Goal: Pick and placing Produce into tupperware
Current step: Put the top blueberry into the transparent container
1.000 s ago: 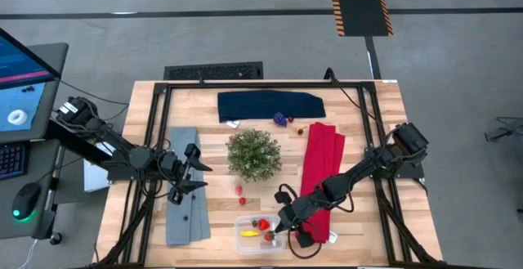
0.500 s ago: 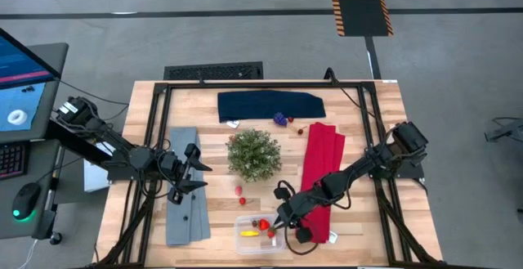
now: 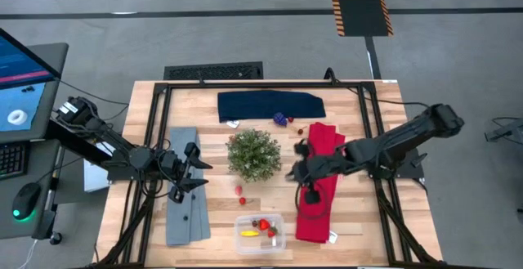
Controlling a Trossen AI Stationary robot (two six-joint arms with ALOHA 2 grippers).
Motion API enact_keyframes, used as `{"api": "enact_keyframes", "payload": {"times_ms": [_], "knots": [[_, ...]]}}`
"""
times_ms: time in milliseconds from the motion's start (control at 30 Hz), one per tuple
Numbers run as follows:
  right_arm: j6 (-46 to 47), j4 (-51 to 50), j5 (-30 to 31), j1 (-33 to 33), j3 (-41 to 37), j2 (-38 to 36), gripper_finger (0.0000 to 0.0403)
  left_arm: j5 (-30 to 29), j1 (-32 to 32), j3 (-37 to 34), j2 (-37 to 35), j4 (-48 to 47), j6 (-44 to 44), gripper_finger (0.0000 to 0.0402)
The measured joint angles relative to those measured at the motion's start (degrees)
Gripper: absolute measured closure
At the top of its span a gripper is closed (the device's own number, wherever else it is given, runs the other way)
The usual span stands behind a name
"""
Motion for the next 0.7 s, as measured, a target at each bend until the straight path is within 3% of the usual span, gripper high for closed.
{"api": "enact_keyframes", "payload": {"times_ms": [167, 300, 433, 600, 700], "knots": [[0.9, -5.6, 8.8, -4.0, -2.3, -4.5, 0.0338, -0.1, 0.0, 0.0, 0.0, 0.0, 0.0, 0.0198], [1.5, -6.7, 10.1, -9.3, -4.5, -4.7, 0.0338, -0.6, 0.0, 0.0, 0.0, 0.1, 0.2, 0.0198], [0.7, -2.4, 9.3, -15.1, -7.6, -2.3, 0.0338, -0.6, 0.0, 0.0, 0.0, 0.1, 0.2, 0.0198], [-0.5, 4.0, 0.6, -22.4, -10.7, 1.6, 0.0337, -1.1, 0.0, 0.0, 0.0, -0.3, 0.2, 0.0198], [-0.5, 3.8, -1.3, -25.0, -11.2, 3.1, 0.0337, -3.2, 0.0, 0.0, 0.0, -0.4, 0.1, 0.0198]]}}
